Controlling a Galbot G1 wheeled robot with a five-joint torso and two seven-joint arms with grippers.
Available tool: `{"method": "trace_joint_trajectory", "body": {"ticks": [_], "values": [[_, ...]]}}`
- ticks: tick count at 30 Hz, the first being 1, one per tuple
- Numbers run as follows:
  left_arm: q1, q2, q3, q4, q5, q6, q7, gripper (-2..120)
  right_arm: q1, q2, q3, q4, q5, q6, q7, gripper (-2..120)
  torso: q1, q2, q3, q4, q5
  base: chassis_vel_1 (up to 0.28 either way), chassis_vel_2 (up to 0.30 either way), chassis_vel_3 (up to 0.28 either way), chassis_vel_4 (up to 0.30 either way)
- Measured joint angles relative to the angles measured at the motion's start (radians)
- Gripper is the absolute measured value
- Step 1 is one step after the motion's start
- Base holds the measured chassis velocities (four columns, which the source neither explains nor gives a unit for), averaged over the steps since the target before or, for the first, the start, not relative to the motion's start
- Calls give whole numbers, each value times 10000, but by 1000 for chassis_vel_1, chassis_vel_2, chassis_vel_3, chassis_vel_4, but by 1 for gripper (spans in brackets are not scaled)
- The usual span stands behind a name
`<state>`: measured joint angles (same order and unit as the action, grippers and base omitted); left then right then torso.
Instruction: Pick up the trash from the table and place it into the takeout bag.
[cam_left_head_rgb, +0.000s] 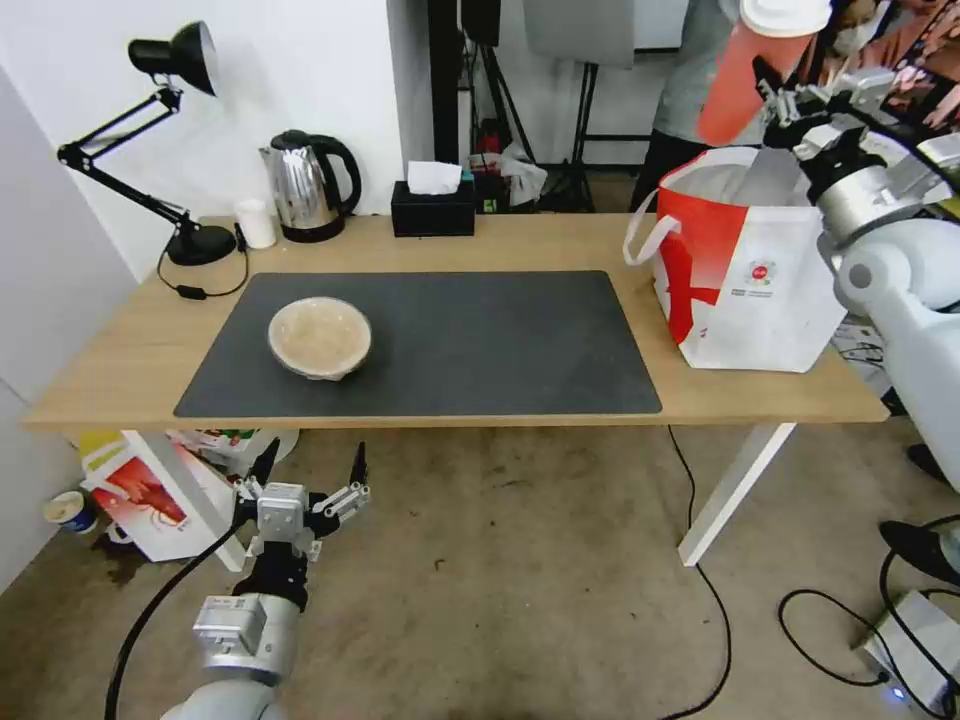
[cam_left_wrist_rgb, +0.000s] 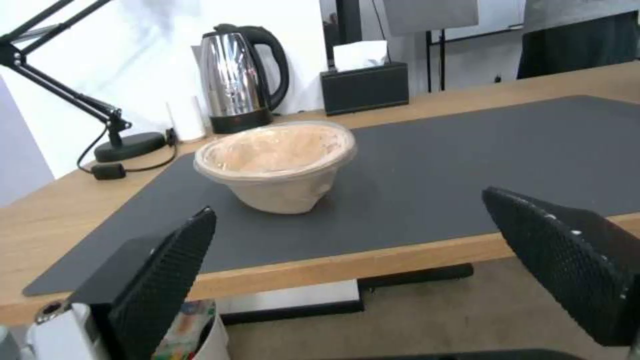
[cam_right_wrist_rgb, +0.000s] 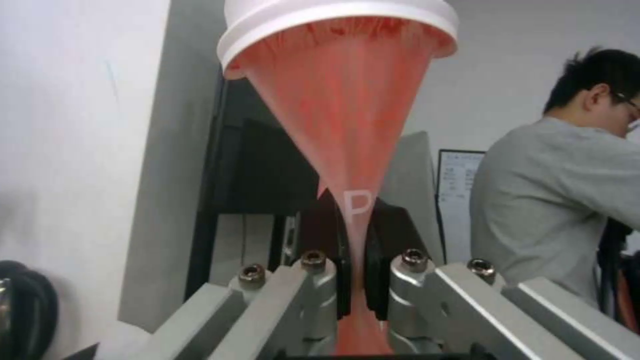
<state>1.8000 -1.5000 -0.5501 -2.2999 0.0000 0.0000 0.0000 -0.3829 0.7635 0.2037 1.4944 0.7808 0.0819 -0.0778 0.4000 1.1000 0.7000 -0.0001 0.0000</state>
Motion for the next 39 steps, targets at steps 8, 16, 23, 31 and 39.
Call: {"method": "trace_joint_trajectory", "body": {"ticks": [8,16,23,31,39], "values": [[0,0,-1,0,0,0,0,100,653,241,-385,-513,-434,-31,308,3,0,0,0,1,-2,0,0,0,0],[0,0,0,0,0,0,0,100,1163,473,-616,-1090,-839,-43,360,3,0,0,0,-1,0,0,0,0,0],[-1,0,0,0,0,0,0,100,1467,657,-669,-1700,-1188,-32,319,3,0,0,0,1,-1,0,0,0,0],[0,0,0,0,0,0,0,100,1212,722,-493,-1854,-1664,-53,338,2,0,0,0,0,1,0,0,0,0],[0,0,0,0,0,0,0,100,1028,787,-358,-2061,-2118,-78,387,2,0,0,0,1,-1,0,0,0,0]]}}
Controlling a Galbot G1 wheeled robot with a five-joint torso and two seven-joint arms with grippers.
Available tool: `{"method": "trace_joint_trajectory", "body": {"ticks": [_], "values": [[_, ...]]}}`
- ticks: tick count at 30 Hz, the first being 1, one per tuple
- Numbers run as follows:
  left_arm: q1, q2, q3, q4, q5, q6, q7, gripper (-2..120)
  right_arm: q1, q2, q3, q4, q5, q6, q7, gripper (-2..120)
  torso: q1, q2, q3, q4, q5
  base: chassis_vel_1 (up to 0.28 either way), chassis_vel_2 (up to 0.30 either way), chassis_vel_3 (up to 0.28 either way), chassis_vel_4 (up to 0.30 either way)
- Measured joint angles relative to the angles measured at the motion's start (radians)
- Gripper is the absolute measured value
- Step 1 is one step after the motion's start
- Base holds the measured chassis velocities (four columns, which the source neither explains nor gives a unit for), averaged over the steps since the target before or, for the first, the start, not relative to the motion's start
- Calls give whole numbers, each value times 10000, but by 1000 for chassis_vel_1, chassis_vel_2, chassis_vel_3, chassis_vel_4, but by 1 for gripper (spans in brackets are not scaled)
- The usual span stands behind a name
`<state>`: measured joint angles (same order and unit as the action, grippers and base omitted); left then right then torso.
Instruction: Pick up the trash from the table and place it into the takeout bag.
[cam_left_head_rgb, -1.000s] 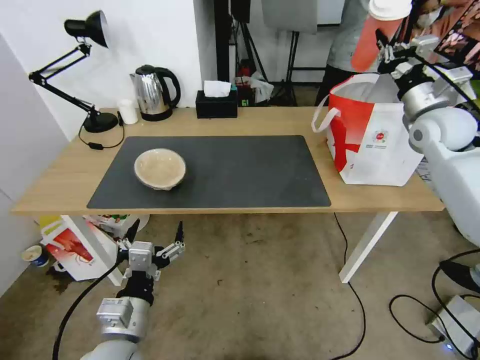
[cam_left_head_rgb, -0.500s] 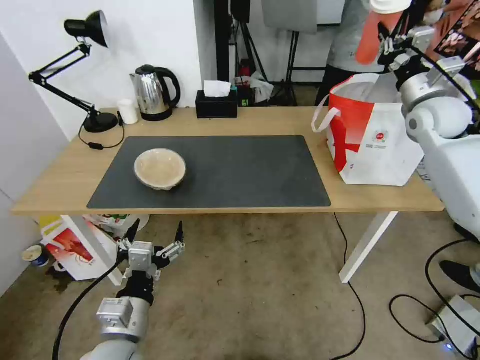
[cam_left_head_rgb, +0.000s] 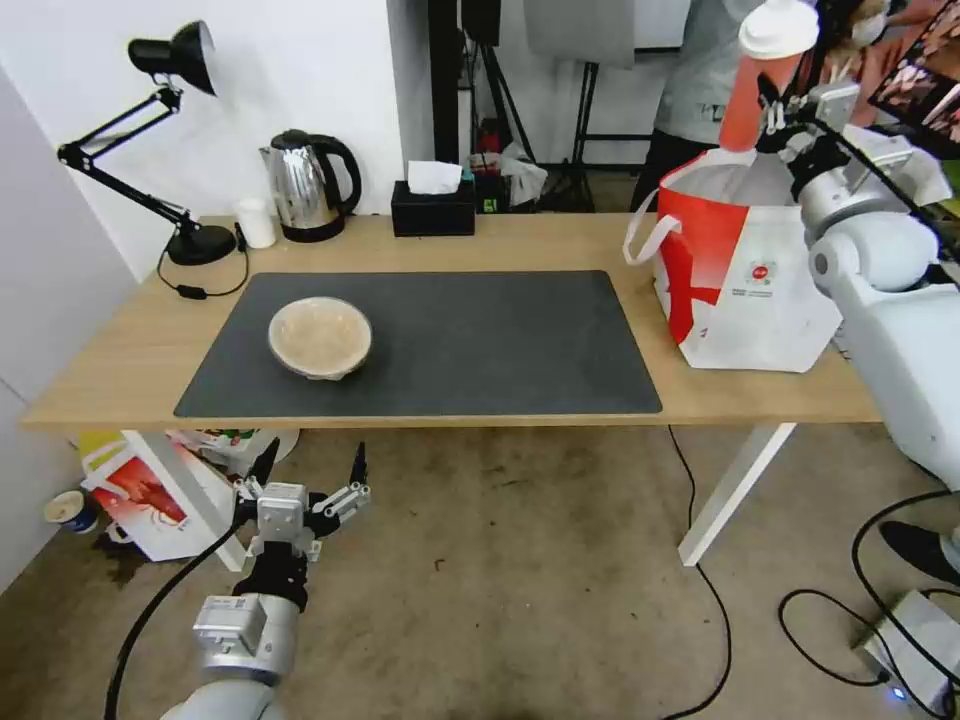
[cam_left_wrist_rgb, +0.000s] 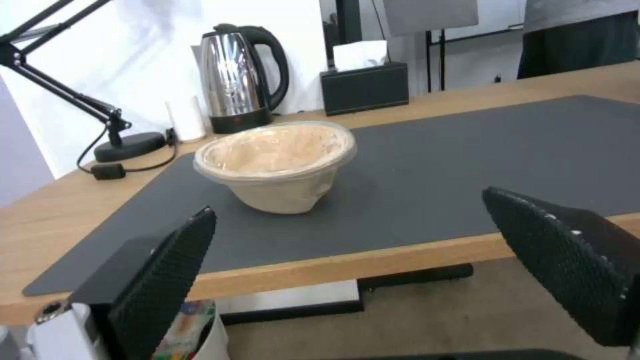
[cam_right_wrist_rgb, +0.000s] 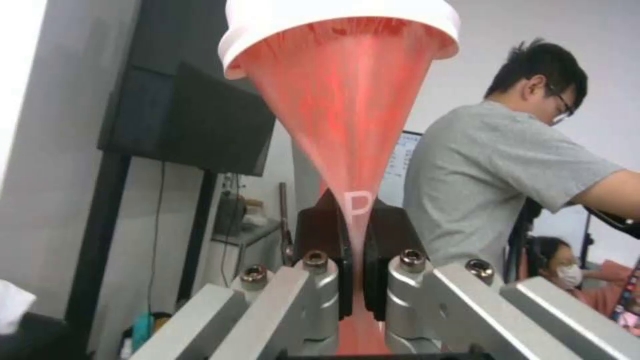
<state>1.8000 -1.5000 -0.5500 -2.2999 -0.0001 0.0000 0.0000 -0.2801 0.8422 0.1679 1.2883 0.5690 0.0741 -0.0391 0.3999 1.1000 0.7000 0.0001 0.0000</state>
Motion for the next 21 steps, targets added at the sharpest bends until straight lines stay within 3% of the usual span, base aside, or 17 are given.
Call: {"method": "trace_joint_trajectory", "body": {"ticks": [21], "values": [[-1,0,0,0,0,0,0,100,634,808,120,-1694,-1288,518,145,2,0,0,-2,-2,0,0,0,0,0]]}}
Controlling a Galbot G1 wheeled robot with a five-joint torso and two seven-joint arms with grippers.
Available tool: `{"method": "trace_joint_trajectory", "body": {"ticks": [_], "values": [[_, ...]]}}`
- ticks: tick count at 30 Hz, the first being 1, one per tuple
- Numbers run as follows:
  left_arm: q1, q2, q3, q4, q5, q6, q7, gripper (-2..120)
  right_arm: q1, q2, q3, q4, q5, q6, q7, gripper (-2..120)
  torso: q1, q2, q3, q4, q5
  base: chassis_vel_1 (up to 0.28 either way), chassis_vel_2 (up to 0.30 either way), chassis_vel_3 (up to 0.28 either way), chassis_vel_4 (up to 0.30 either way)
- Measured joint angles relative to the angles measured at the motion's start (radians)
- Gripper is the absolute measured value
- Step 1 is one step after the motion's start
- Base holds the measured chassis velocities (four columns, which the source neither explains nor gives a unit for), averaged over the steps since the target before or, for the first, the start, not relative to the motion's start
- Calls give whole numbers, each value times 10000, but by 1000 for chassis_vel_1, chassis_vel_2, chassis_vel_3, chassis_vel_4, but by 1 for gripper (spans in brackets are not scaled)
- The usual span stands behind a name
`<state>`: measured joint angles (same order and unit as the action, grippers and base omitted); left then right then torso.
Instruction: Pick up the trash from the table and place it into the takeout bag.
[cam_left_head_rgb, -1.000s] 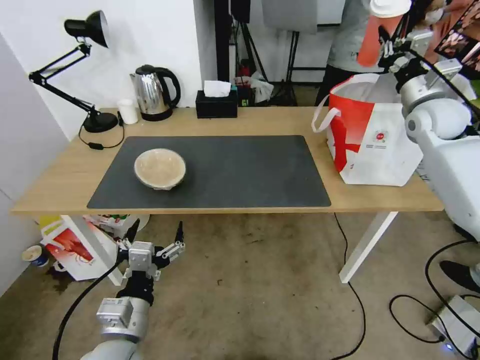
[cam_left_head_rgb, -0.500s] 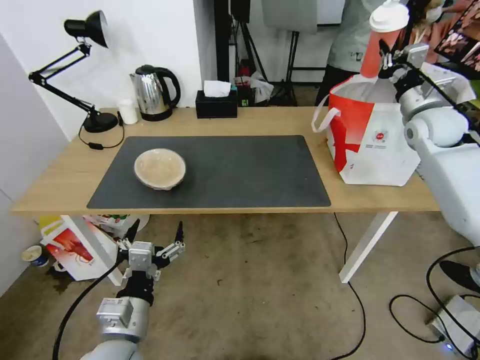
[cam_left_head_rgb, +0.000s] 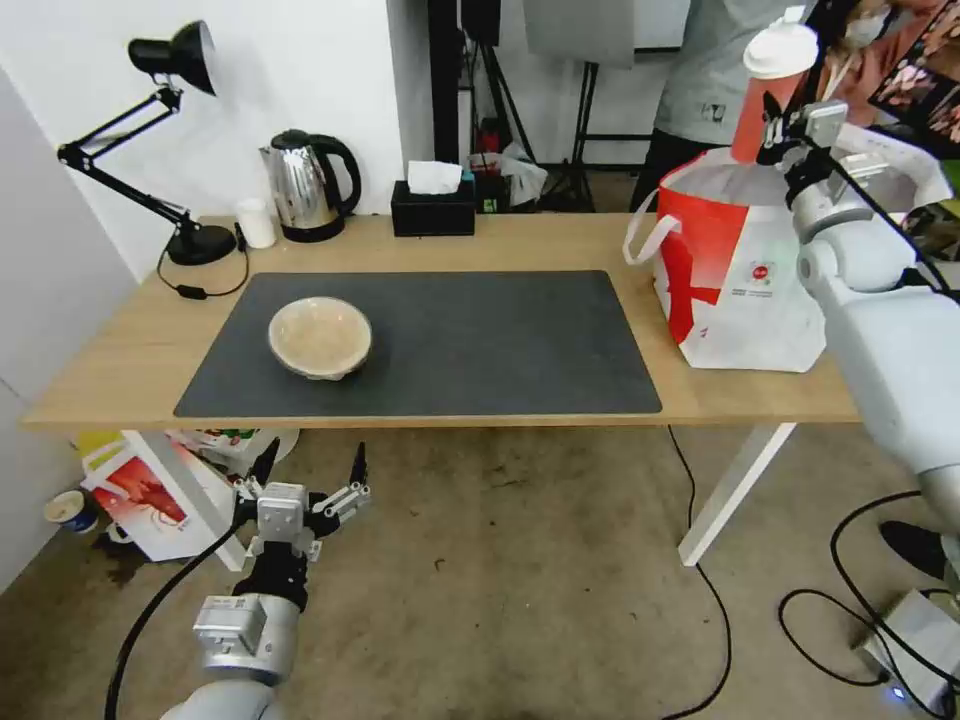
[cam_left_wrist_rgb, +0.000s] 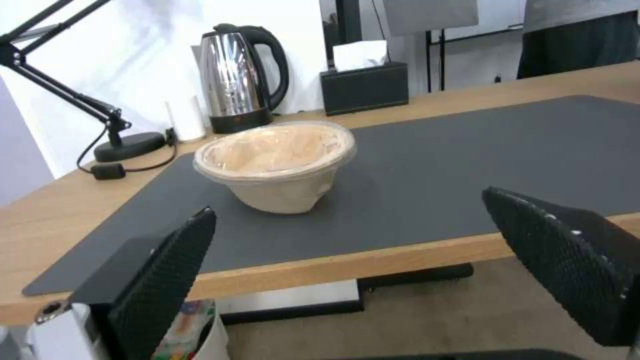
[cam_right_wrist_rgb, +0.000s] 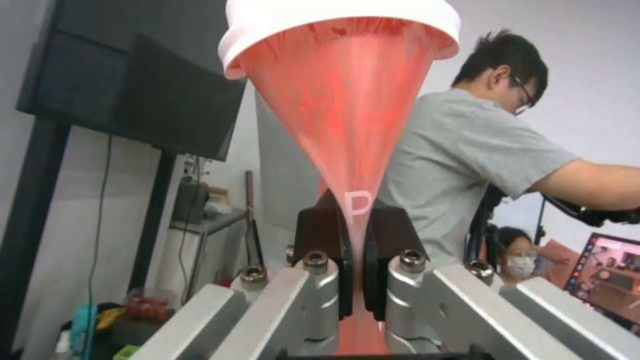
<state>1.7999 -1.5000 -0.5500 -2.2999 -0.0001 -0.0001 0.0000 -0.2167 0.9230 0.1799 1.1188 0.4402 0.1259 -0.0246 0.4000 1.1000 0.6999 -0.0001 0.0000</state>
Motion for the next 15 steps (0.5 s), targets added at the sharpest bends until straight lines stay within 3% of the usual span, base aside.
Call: {"method": "trace_joint_trajectory", "body": {"ticks": [11,15], "values": [[0,0,0,0,0,0,0,100,150,211,53,-353,-689,97,201,2,0,0,0,2,0,0,0,0,0],[1,0,0,0,0,0,0,100,155,213,53,-353,-818,82,250,14,0,0,0,0,0,0,0,0,0]]}}
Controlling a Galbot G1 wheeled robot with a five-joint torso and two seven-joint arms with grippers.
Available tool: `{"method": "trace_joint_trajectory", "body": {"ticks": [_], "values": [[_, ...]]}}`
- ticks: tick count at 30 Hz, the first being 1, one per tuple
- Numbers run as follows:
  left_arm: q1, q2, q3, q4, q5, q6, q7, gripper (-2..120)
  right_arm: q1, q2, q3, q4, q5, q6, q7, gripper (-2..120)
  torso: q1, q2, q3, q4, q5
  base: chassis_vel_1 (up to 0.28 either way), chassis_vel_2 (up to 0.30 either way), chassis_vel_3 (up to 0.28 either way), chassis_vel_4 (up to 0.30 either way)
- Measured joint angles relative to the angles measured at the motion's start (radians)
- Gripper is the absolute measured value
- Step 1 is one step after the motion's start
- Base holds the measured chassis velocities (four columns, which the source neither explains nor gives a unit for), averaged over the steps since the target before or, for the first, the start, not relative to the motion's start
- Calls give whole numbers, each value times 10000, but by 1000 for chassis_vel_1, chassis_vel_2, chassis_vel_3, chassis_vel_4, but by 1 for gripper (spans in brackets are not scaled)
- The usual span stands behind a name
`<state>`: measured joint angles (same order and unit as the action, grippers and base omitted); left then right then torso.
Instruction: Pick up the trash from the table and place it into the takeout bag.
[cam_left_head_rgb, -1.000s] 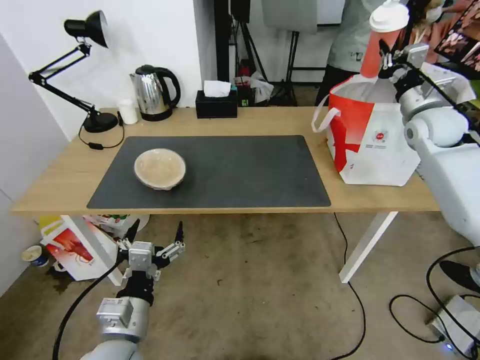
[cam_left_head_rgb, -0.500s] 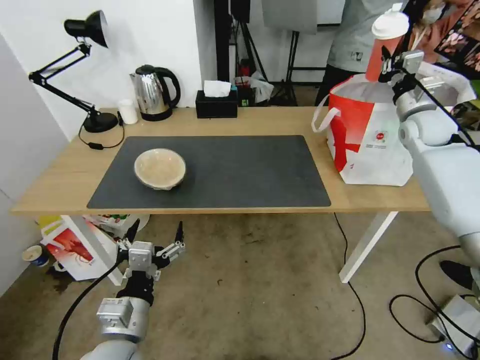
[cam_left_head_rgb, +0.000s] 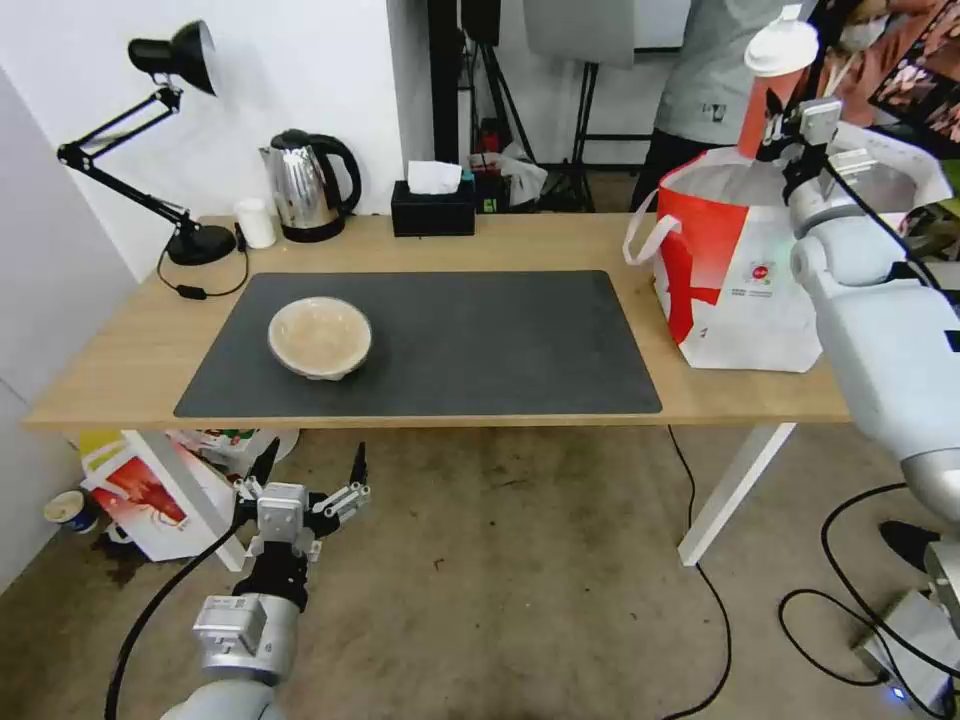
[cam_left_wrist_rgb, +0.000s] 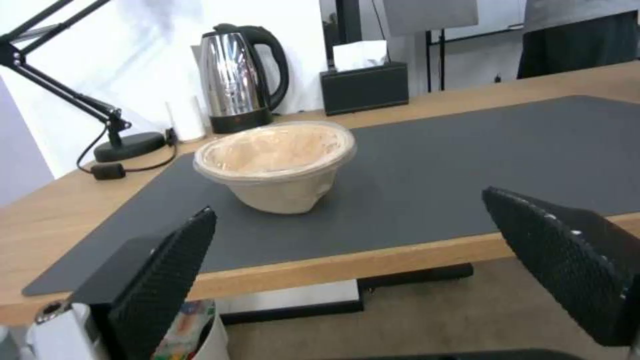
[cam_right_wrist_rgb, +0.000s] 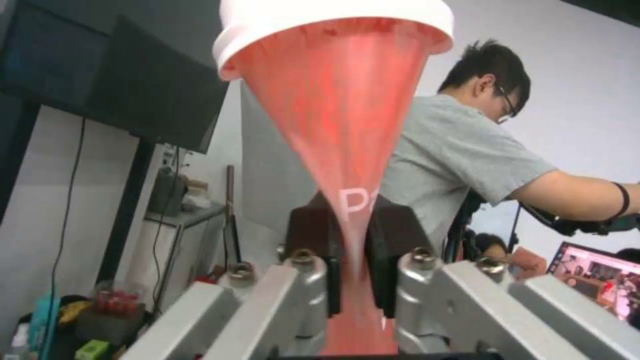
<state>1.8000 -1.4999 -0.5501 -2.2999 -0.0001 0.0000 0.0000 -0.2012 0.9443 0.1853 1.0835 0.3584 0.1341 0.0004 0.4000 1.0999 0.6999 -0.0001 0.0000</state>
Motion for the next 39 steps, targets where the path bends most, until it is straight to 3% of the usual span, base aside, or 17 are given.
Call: {"method": "trace_joint_trajectory", "body": {"ticks": [14,16,18,22,33,39], "values": [[0,0,0,0,0,0,0,100,7,-21,-26,46,-50,-51,77,61,0,0,0,1,0,0,0,0,0],[0,0,0,0,0,0,0,100,29,-17,-30,27,-49,-58,96,73,0,0,1,1,-1,0,0,0,0],[0,0,0,0,0,0,0,100,35,-16,-30,26,-48,-59,106,75,0,0,0,1,0,0,0,0,0],[0,0,0,0,0,0,0,100,145,23,-38,-144,-40,-71,131,94,0,0,0,2,-1,0,0,0,0],[0,0,0,0,0,0,0,100,133,75,-41,-265,-6,-76,134,100,0,0,1,2,0,0,0,0,0],[-1,0,-1,0,0,0,0,100,-471,-233,-145,934,570,-548,279,100,0,0,0,0,-1,0,0,0,0]]}}
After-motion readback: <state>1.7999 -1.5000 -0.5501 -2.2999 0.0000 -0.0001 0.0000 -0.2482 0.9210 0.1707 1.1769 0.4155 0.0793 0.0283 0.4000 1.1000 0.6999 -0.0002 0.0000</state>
